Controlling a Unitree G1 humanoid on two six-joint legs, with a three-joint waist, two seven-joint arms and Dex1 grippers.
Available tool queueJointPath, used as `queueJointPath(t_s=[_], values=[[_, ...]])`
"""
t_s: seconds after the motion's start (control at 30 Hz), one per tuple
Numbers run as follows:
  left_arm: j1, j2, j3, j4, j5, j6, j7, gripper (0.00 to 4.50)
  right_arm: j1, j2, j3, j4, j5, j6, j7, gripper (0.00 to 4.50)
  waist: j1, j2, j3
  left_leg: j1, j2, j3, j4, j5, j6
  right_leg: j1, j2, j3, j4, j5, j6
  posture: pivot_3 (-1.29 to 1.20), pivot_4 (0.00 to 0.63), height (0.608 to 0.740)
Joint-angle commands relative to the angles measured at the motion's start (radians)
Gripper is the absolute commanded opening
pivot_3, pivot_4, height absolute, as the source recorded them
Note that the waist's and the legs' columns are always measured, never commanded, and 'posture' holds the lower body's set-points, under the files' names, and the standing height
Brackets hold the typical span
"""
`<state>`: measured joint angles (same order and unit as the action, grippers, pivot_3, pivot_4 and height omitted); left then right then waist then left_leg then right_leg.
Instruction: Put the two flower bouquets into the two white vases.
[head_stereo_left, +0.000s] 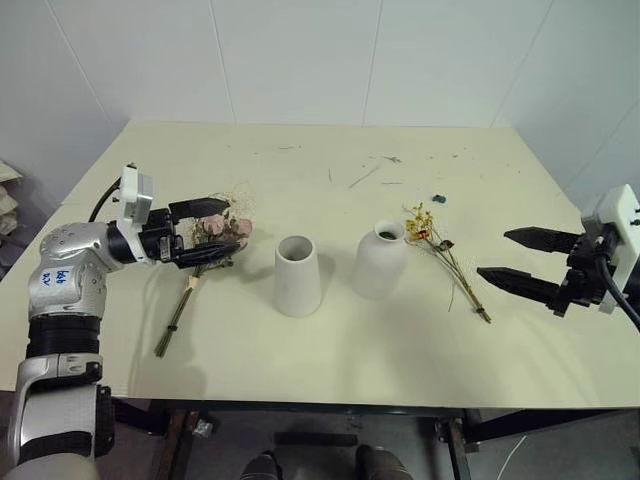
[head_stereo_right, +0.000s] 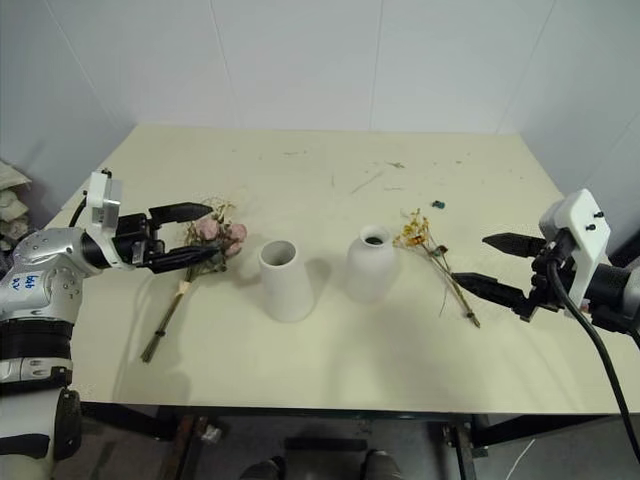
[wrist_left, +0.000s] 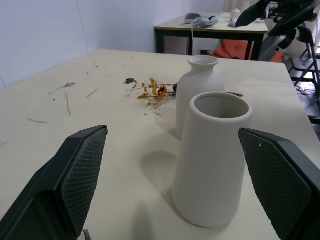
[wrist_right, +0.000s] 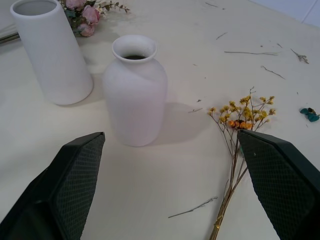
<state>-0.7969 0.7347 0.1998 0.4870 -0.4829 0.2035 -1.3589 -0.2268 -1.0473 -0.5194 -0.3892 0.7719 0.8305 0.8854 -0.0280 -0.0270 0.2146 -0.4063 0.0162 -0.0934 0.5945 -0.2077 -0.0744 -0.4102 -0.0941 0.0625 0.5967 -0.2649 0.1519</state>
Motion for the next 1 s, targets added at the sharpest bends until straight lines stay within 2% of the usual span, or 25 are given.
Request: queueJointPath(t_s=[0.03,0.2,0.33,0.5,0.73,1.0], values=[[-0.027,0.004,0.002,-0.004,0.001,-0.017,-0.013,4.50,-0.005,0.005,-0.045,-0.044,0.034,0.000,-0.016,4.48,0.000,0.000,0.000,0.000,0.000,0.000,0.000,0.000,0.000,0.000,0.000,0.000,0.000,0.000,0.000,0.00,0.150,0.740],[0.003,-0.004,0.004,-0.044,-0.009,0.005,0.001,4.50,-0.002,0.031,-0.042,-0.052,0.060,-0.009,-0.032,4.48,0.001,0.000,0.000,0.000,0.000,0.000,0.000,0.000,0.000,0.000,0.000,0.000,0.000,0.000,0.000,0.00,0.150,0.740],[-0.007,0.005,0.002,-0.053,0.001,0.013,0.017,4.50,-0.052,0.026,0.010,-0.026,0.060,-0.020,-0.020,4.48,0.000,0.000,0.000,0.000,0.000,0.000,0.000,0.000,0.000,0.000,0.000,0.000,0.000,0.000,0.000,0.00,0.150,0.740],[0.054,0.076,0.030,-0.166,0.005,0.093,0.090,4.50,-0.139,0.020,0.096,0.021,0.048,-0.027,0.016,4.48,-0.004,0.000,0.000,0.000,0.000,0.000,0.000,0.000,0.000,0.000,0.000,0.000,0.001,0.000,0.000,0.00,0.150,0.740],[0.246,0.216,0.088,-0.547,-0.016,0.546,0.398,4.50,-0.263,0.011,0.221,0.179,-0.023,-0.098,0.129,4.48,-0.004,0.000,0.000,0.000,0.000,0.000,0.000,0.000,0.000,0.000,0.000,0.000,0.001,0.000,0.000,0.00,0.150,0.740],[0.314,0.311,0.113,-0.726,-0.029,0.899,0.576,4.50,-0.274,0.006,0.263,0.226,-0.030,-0.122,0.247,4.48,-0.002,0.000,0.000,0.000,0.000,0.000,0.000,0.000,0.000,-0.001,0.000,0.000,0.001,-0.001,-0.001,0.00,0.150,0.740]])
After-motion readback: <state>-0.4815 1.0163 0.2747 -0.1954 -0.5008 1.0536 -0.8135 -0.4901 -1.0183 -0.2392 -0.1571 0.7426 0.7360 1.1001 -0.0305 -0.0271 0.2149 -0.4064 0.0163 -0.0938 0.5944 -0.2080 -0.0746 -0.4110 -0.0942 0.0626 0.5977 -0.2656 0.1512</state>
